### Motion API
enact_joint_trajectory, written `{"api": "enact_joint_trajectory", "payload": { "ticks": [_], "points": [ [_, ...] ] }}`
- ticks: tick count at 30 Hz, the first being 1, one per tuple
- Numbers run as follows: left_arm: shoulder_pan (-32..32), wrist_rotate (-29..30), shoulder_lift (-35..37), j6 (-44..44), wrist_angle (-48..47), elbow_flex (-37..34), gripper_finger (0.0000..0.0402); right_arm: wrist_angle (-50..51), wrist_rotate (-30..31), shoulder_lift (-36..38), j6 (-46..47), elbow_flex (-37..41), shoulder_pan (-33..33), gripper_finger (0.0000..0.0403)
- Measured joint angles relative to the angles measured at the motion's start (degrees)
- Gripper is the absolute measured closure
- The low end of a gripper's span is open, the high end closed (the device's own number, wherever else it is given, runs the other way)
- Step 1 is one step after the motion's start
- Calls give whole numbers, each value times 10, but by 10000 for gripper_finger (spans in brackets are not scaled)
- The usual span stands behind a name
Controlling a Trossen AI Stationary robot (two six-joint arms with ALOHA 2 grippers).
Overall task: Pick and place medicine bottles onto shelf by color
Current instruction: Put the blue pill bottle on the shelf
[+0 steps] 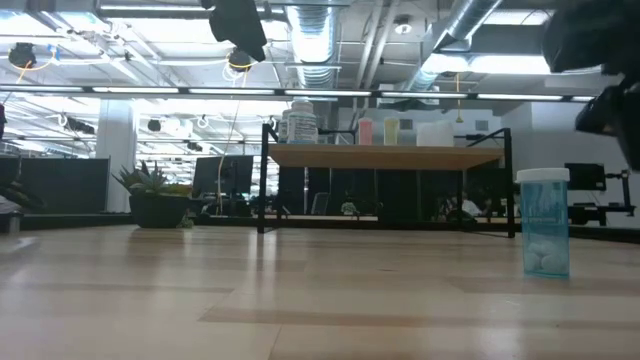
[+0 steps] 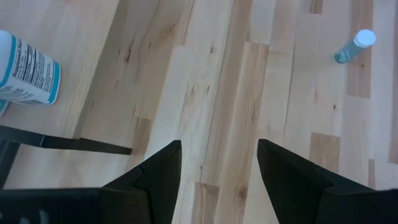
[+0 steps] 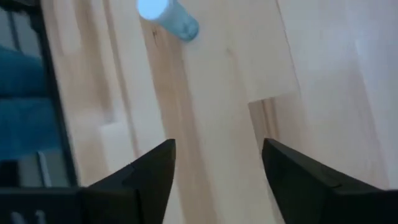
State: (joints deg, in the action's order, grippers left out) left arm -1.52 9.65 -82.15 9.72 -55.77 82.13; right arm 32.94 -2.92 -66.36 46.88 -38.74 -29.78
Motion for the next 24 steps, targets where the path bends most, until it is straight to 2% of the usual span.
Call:
{"api": "enact_joint_trajectory", "payload": {
  "ticks": [3,10,18,24],
  "points": [
    [0,0,0,0,0,0,205,-30,0,-36,-69,0,0,112],
    [0,0,0,1,0,0,205,-135,2,-131,-294,0,1,77],
    [0,0,0,-7,2,0,205,-189,6,-228,-352,-49,29,80],
    [0,0,0,-16,2,0,205,-187,7,-270,-378,-106,47,85]
  ]
}}
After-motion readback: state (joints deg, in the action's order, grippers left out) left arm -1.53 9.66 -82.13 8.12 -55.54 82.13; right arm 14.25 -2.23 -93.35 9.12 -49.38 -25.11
